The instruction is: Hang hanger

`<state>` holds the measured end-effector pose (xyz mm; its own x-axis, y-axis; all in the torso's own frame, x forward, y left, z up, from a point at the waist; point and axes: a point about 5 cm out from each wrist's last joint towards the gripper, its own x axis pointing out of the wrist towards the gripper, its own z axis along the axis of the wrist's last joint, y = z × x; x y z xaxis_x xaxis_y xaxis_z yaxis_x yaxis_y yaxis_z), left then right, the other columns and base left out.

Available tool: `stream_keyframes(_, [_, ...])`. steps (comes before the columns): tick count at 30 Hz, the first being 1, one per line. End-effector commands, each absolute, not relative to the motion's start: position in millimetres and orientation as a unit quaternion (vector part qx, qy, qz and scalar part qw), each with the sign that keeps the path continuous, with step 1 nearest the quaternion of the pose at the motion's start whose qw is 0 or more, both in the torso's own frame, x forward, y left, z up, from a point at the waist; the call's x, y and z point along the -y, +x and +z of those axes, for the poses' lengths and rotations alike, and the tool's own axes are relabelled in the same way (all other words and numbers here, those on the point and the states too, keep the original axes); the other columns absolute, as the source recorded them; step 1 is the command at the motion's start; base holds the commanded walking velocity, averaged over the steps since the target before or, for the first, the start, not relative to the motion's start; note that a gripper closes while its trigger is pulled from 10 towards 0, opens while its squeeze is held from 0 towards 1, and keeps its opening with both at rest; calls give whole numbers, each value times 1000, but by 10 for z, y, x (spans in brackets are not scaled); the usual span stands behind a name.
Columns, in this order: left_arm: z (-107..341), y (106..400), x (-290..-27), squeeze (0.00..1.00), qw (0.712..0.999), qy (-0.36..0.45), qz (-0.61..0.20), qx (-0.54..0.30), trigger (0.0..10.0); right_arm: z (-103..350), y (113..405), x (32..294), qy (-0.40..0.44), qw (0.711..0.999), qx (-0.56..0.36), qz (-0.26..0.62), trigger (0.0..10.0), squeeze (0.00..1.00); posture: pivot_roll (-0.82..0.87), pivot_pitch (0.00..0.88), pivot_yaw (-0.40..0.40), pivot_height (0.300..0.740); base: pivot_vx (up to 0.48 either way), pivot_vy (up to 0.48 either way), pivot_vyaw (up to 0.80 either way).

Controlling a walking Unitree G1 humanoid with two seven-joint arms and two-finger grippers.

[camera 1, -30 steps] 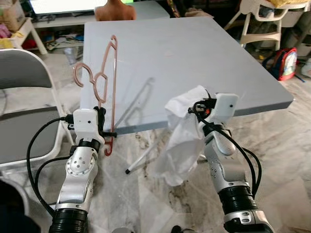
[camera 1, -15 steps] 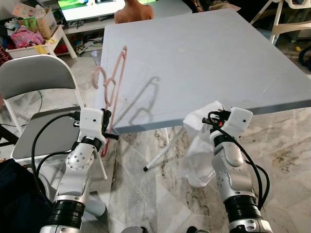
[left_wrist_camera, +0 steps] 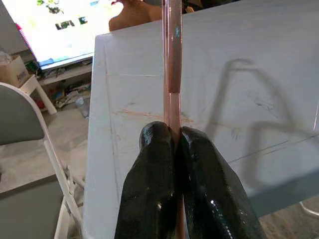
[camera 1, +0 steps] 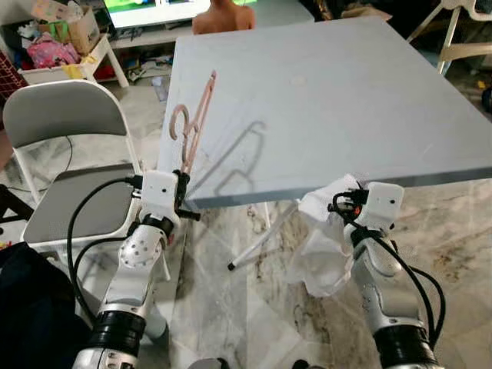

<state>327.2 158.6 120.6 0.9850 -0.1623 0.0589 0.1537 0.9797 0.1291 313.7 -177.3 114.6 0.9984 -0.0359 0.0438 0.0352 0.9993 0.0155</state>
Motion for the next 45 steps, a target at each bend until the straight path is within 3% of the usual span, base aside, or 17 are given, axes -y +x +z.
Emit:
stream_keyframes(1, [820, 3134, -1740, 0, 996, 59, -55, -49, 10000, 1212, 3083, 1800, 1, 999, 30, -18, 10000, 0, 91, 82, 48, 740, 0, 0, 0])
stream_keyframes(8, [714, 3041, -1778, 0, 996, 54, -44, -61, 10000, 1232, 2960, 1701, -3, 999, 38, -6, 10000, 0, 90, 72, 29, 740, 0, 0, 0])
stream_keyframes(15, [911, 3083, -1685, 0, 1000, 17, -20, -3, 10000, 1445, 2984, 1702, 16, 994, 90, -52, 10000, 0, 91, 123, -4, 740, 0, 0, 0])
stream_keyframes(23, [1087, 3097, -1529, 0, 998, 5, -48, 37, 10000, 1617, 3080, 1696, -16, 992, 120, -36, 10000, 0, 92, 138, -16, 740, 0, 0, 0])
stream_keyframes(45, [1306, 3134, -1541, 0, 997, -23, -34, 61, 10000, 2120, 3327, 1605, -22, 981, 194, -19, 10000, 0, 123, 176, -43, 740, 304, 0, 0])
